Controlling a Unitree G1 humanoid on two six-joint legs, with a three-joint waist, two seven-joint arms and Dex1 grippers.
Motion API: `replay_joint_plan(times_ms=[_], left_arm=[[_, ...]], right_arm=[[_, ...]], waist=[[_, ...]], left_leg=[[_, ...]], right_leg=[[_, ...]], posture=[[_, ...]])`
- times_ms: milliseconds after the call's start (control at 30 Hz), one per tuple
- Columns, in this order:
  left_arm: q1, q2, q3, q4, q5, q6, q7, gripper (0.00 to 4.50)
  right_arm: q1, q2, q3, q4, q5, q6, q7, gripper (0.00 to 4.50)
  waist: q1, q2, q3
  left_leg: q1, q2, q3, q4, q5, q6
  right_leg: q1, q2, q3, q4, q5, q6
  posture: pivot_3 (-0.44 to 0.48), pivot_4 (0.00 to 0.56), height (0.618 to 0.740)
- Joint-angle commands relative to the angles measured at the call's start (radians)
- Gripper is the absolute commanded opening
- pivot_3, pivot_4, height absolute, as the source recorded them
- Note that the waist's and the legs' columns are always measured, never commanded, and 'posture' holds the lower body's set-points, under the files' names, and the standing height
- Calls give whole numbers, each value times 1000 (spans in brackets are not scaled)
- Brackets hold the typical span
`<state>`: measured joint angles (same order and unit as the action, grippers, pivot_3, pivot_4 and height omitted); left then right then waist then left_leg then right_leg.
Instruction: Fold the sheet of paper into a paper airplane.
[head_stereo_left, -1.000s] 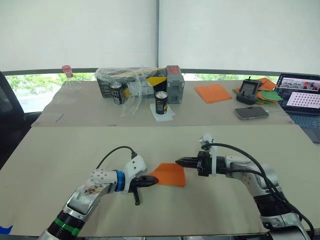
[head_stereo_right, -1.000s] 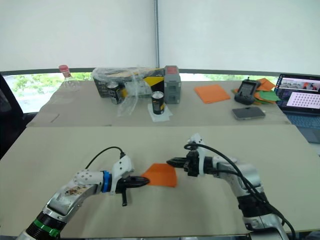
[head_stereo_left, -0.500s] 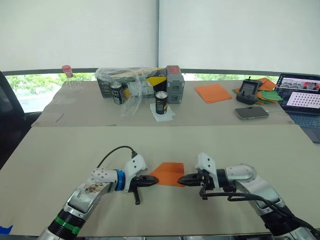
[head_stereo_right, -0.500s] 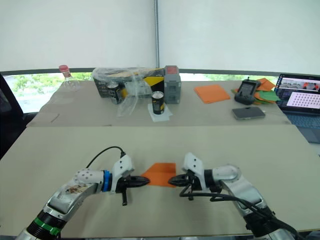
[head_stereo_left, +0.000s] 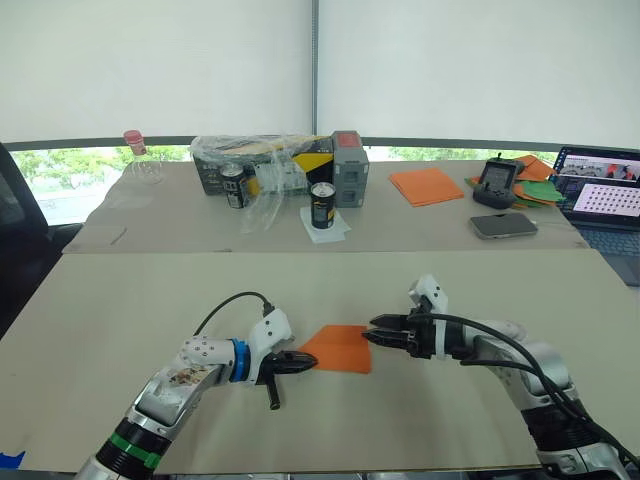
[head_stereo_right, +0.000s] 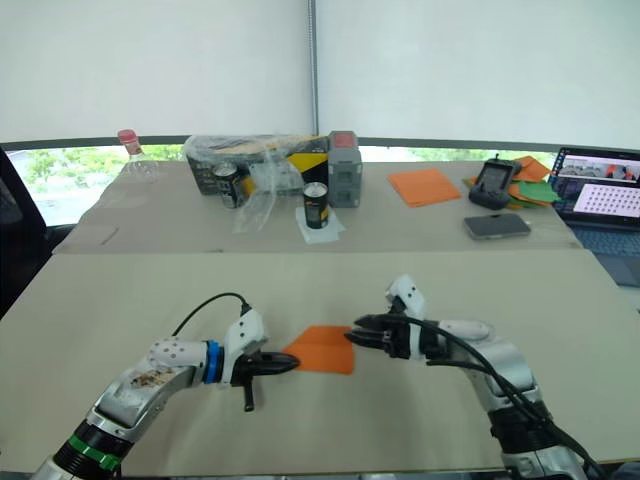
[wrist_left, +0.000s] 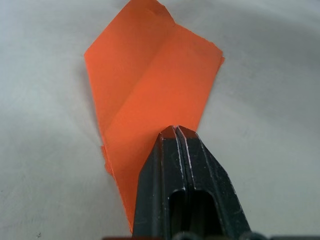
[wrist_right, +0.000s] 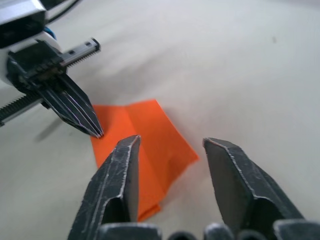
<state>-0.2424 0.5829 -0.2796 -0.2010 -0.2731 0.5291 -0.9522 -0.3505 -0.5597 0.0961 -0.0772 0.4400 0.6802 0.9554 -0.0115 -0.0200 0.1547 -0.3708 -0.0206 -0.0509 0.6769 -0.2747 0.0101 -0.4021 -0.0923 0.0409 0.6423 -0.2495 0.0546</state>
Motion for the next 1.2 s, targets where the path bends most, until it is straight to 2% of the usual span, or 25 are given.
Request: replay_joint_plan(times_ms=[33, 300, 400, 533, 567, 667, 800, 967, 1100, 1200], left_arm=[[20, 8, -29, 22, 25, 17, 3, 0], [23, 12, -28, 20, 27, 15, 3, 0], [24, 11, -27, 21, 26, 15, 5, 0], [23, 9, -29, 23, 26, 13, 5, 0], [23, 9, -29, 24, 27, 12, 4, 0], [21, 9, -30, 26, 27, 12, 2, 0], [19, 13, -30, 32, 28, 10, -1, 0], [15, 17, -30, 38, 30, 8, -7, 0], [13, 19, -30, 39, 31, 8, -9, 0], [13, 20, -28, 39, 29, 10, -10, 0]], right_arm=[[-24, 3, 46, 11, -17, 8, 13, 2227], [-45, 35, 29, 28, 14, 10, 22, 2227], [-34, 24, 35, 16, 9, -6, 32, 1415], [-10, -2, 69, -11, -35, -72, 58, 85], [0, -7, 79, -19, -51, -101, 64, 9], [19, -13, 93, -29, -81, -173, 75, 9], [74, -62, 167, -19, -256, -498, 96, 9], [117, -60, 198, 17, -365, -779, 77, 9], [103, -78, 232, 82, -504, -982, 40, 9], [93, -82, 247, 122, -556, -1061, 17, 9]], waist=[[0, 0, 0], [0, 0, 0], [0, 0, 0], [0, 0, 0], [0, 0, 0], [-1, 0, 0], [0, 0, 0], [-1, 0, 0], [-1, 0, 0], [-2, 0, 0]], left_leg=[[0, 0, 0, 0, 0, 0], [0, 0, 0, 0, 0, 0], [0, 0, 0, 0, 0, 0], [0, 0, 0, 0, 0, 0], [0, 0, 0, 0, 0, 0], [0, 0, 0, 0, 0, 0], [0, -1, 0, 0, 0, 0], [0, -1, 1, 0, 0, 0], [1, -1, 1, 0, 0, 0], [1, -1, 1, 0, 0, 0]], right_leg=[[0, 0, 0, 0, 0, 0], [0, 0, 0, 0, 0, 0], [0, 0, 0, 0, 0, 0], [0, 0, 0, 0, 0, 0], [0, 0, 0, 0, 0, 0], [0, 0, 0, 0, 0, 0], [0, 0, 0, -1, 0, 0], [0, 0, 0, -1, 0, 0], [0, 1, 0, 0, 0, 0], [1, 1, 0, 0, 0, 0]], posture=[[0, 150, 740], [0, 150, 740], [0, 150, 740], [0, 150, 740], [0, 150, 740], [0, 150, 740], [0, 150, 740], [0, 150, 740], [0, 150, 740], [0, 150, 740]])
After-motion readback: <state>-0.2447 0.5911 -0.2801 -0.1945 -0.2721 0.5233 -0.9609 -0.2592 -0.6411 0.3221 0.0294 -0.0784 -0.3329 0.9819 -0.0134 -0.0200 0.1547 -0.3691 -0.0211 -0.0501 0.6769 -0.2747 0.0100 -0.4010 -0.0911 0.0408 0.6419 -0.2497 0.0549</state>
